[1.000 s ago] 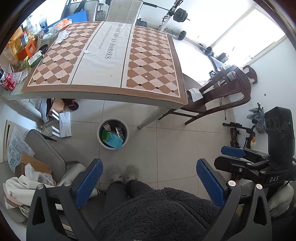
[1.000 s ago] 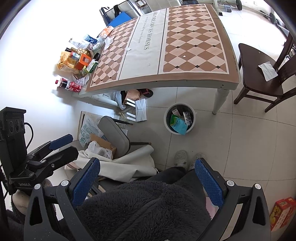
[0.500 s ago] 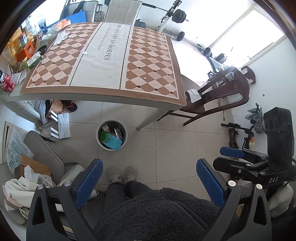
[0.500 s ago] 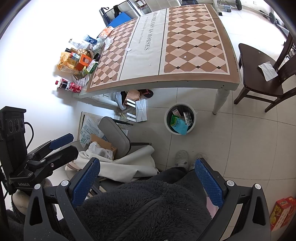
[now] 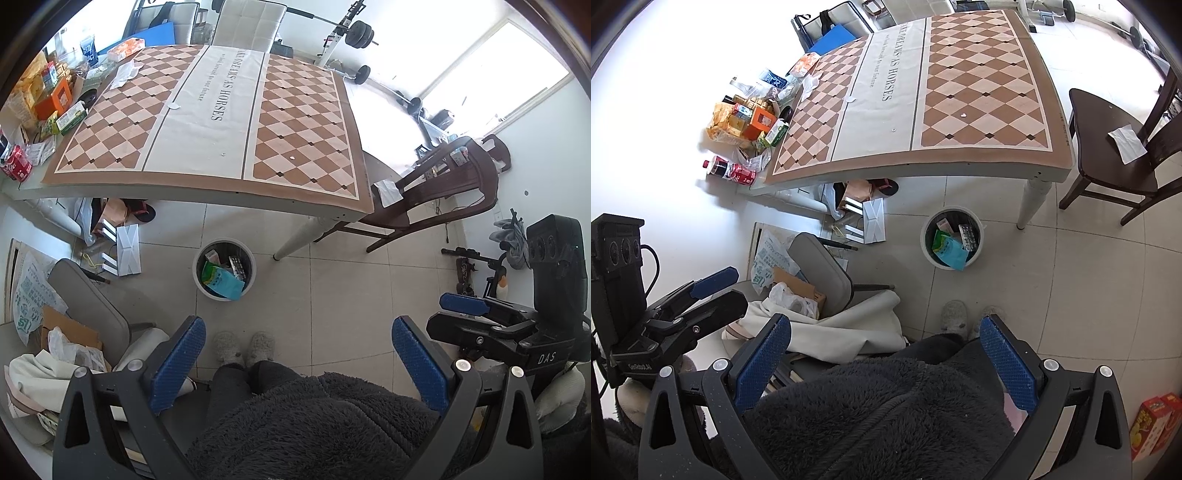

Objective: Collect trash

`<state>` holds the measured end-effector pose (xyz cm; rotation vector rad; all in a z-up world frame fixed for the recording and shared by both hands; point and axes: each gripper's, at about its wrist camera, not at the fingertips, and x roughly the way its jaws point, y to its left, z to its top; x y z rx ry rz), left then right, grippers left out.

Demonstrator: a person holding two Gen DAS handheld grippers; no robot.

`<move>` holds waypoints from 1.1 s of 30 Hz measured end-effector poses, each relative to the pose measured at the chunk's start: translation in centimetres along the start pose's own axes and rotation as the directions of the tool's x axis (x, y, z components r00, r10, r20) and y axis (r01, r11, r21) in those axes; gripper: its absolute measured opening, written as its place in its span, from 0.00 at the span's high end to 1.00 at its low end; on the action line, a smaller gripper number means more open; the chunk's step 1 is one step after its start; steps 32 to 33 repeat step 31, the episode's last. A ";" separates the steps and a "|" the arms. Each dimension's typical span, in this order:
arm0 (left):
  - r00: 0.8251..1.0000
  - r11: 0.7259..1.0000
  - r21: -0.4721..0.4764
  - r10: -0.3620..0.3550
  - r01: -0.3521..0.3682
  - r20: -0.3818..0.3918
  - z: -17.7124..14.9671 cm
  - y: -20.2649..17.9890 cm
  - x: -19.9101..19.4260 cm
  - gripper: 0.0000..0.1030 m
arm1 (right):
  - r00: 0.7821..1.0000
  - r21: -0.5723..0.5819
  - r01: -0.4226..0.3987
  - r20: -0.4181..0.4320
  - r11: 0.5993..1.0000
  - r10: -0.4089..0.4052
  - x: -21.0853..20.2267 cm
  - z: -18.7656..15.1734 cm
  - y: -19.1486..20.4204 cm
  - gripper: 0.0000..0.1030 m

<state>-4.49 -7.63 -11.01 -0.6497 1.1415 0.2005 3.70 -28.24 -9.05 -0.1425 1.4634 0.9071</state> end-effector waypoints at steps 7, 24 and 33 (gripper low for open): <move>1.000 1.000 -0.004 0.001 -0.001 0.006 0.3 0.0 -0.1 0.00 | 1.000 0.003 0.000 0.002 1.000 0.000 0.0 0.0 0.0 0.00; 1.000 1.000 -0.005 0.002 -0.002 0.011 0.5 0.1 -0.5 0.00 | 1.000 0.008 -0.005 0.009 1.000 0.005 0.1 0.2 0.6 0.00; 1.000 1.000 -0.008 -0.004 0.005 0.020 1.4 0.0 -1.0 0.00 | 1.000 0.005 -0.004 0.008 1.000 0.004 0.0 0.1 0.5 0.00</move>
